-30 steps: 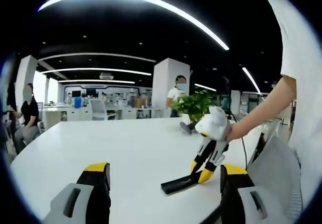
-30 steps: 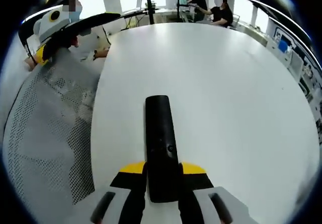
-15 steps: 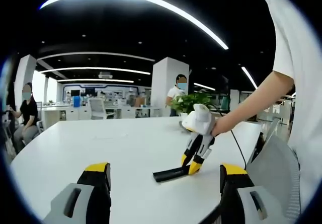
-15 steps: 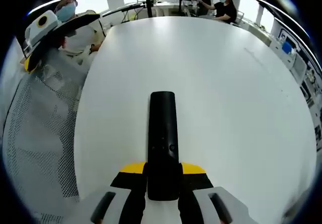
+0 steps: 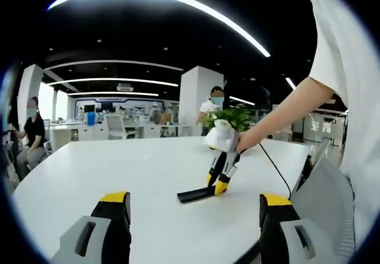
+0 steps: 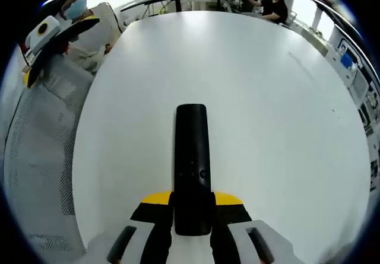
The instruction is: Press the specified remote control buttons in sequence, fully releasing each button before pressing the next.
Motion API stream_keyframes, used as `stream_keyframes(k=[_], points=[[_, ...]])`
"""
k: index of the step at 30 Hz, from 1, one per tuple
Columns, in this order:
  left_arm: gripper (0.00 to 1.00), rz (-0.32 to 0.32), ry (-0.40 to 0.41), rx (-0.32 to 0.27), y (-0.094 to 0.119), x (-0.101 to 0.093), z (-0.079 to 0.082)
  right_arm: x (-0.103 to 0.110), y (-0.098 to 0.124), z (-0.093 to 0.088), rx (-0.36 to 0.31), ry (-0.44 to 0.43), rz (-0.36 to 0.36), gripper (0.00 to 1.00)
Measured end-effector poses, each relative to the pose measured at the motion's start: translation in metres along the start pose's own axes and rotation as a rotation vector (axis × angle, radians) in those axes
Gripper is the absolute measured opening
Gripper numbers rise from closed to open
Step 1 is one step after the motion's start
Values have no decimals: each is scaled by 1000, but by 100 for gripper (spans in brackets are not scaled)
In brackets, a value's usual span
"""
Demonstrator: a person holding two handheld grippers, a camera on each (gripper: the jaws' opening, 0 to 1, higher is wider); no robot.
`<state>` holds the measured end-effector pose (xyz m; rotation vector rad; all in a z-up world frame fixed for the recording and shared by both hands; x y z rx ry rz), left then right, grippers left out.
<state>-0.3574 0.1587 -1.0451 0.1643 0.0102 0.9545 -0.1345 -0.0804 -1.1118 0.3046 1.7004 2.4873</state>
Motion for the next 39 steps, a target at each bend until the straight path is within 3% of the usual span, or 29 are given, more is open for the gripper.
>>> stream_keyframes(k=[19,24,28,30,34,37,39], points=[[92,-3,0,13,0,0,-1,-40,1,12,59,67,-48,21],[92,-2,1,16,0,0,-1,-44,2,12,35,19,-66,21],[92,2,1,18,0,0,-1,-45,4,7,-6,-125,-92,22],[92,3,2,19,0,1,-1,-46,7,3,-79,-174,-117,23],[92,6,1,18,0,1,-1,-40,16,-12,-246,-393,-97,29],[91,3,0,20,0,1,-1,-36,26,-27,-387,-523,-139,32],[91,2,1,21,0,1,-2,-24,35,-34,-526,-632,-165,38]])
Point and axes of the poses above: the point that each gripper's makers call its tool centre point, and the gripper's own axes: y roughly backward along the fingers, x roughly to its left, z roughly out of its top, the point moved 9 cm from there along y, roughly backward along the fingers, and after that the axes turned 7 degrees about -y, right-handed, at the moved point
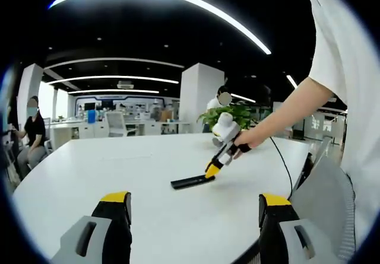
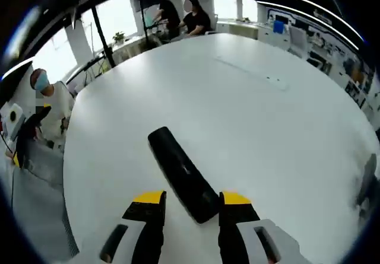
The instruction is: Press the specified remote control buttons in sequence, fully releasing each button before pressing the next.
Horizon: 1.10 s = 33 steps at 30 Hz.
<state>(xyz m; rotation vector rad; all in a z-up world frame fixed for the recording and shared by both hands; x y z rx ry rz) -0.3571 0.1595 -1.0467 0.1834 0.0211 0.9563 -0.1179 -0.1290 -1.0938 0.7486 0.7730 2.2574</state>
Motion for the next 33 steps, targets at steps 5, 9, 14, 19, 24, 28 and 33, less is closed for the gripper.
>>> stream_keyframes(k=[5,9,14,19,24,28,33], points=[[91,1,0,0,0,0,0,15,40,-22,-251,-164,-68,55],[91,-2,2,2,-1,0,-1,32,67,-43,-319,-219,-104,66],[90,-4,0,2,-1,0,-1,58,100,-67,-410,-239,-132,76],[91,10,3,2,-1,1,0,81,128,-82,-476,-134,-223,89],[91,3,0,35,-1,0,-3,102,146,-98,-502,-6,-325,98],[91,5,-4,40,-1,-1,-3,95,152,-109,-565,-8,-369,99],[91,39,-6,14,1,2,-1,84,155,-111,-559,-33,-381,97]])
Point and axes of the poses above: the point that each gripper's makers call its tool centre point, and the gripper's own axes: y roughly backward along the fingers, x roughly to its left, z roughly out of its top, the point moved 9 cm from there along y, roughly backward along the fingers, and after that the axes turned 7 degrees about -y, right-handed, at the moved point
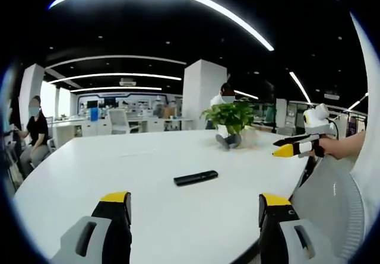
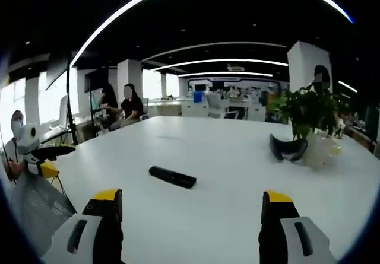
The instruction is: Press the specified remote control buttons in sequence, fully releasing each button before pressing the next.
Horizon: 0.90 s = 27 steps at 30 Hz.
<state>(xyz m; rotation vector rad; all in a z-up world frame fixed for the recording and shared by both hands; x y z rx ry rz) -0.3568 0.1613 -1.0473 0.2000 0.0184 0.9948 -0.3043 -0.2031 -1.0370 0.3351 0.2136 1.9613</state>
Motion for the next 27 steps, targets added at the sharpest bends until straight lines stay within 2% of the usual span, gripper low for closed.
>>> stream_keyframes(k=[2,5,9,13,20,27], points=[[92,15,-2,-10,0,1,1,2,2,0,-9,2,1,96],[92,23,15,13,0,3,-2,2,2,0,-11,12,7,94],[91,33,16,11,0,3,-2,5,2,-1,-4,22,22,93],[91,42,18,-15,2,4,0,6,3,-3,-8,-20,53,93],[91,62,20,-9,3,6,-1,11,5,-4,8,-30,70,90],[91,63,22,-6,2,6,-2,12,5,-6,34,-19,59,88]])
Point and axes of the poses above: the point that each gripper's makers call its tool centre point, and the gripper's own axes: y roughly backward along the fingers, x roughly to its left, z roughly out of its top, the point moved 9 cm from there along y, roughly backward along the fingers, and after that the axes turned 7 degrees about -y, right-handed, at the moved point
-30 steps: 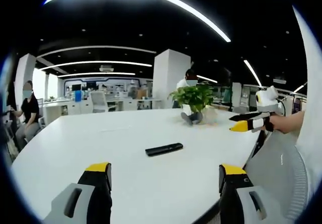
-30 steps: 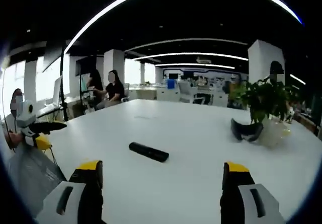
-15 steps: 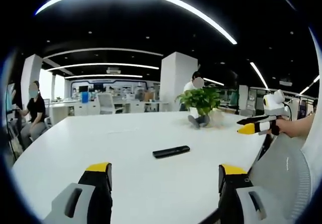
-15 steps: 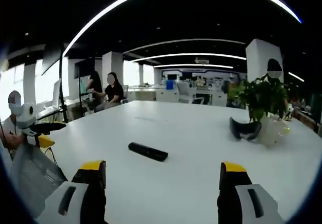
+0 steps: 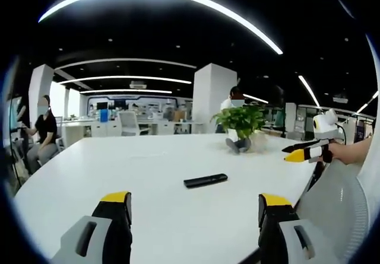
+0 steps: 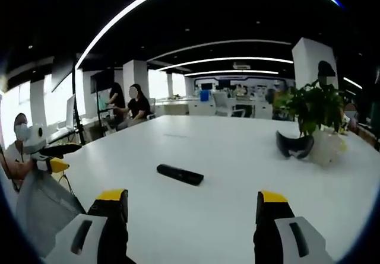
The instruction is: Press the specified remote control buttons in sequence, fully releasing each button before pressing the next.
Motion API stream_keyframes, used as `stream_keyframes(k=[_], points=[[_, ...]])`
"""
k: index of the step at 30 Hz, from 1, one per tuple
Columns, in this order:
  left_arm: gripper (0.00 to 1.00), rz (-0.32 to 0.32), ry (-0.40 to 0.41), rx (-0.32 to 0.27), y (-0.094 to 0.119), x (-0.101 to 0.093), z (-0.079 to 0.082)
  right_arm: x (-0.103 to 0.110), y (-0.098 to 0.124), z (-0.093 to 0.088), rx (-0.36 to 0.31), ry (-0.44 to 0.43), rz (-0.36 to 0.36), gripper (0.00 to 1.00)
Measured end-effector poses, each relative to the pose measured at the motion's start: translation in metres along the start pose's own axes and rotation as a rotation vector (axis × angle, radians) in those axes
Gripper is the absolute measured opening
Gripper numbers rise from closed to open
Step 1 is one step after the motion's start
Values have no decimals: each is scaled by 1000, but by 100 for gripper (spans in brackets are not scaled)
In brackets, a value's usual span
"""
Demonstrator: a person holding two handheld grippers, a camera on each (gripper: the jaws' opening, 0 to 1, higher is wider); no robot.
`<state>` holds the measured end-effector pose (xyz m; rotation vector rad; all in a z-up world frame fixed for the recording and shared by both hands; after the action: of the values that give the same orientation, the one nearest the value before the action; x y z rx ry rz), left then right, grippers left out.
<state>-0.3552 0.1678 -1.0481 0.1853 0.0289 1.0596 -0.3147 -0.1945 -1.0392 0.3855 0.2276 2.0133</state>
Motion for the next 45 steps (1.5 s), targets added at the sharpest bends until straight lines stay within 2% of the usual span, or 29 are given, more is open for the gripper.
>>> stream_keyframes(k=[5,20,32,37,42,45], points=[[90,0,2,-6,0,0,1,-5,0,-3,21,-10,-17,86],[89,-9,-2,-23,1,-1,2,-10,-2,-9,99,37,-36,82],[89,-2,-2,10,-1,-1,0,-14,-1,-8,85,18,-40,80],[89,12,6,-4,1,1,0,-8,-8,-17,188,52,-2,80],[89,13,7,-16,2,1,1,-9,-10,-24,233,77,11,80],[89,13,10,-19,2,1,1,-9,-10,-24,236,71,16,82]])
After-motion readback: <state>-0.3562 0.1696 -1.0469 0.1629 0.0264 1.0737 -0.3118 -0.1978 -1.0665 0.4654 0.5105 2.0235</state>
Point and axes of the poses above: the point that each gripper's makers call its tool centre point, and the gripper's own axes: y roughly backward along the fingers, x roughly to its left, z roughly out of its top, the point moved 9 cm from there along y, roughly backward along the fingers, and after that the axes turned 7 degrees about -y, right-handed, at the moved point
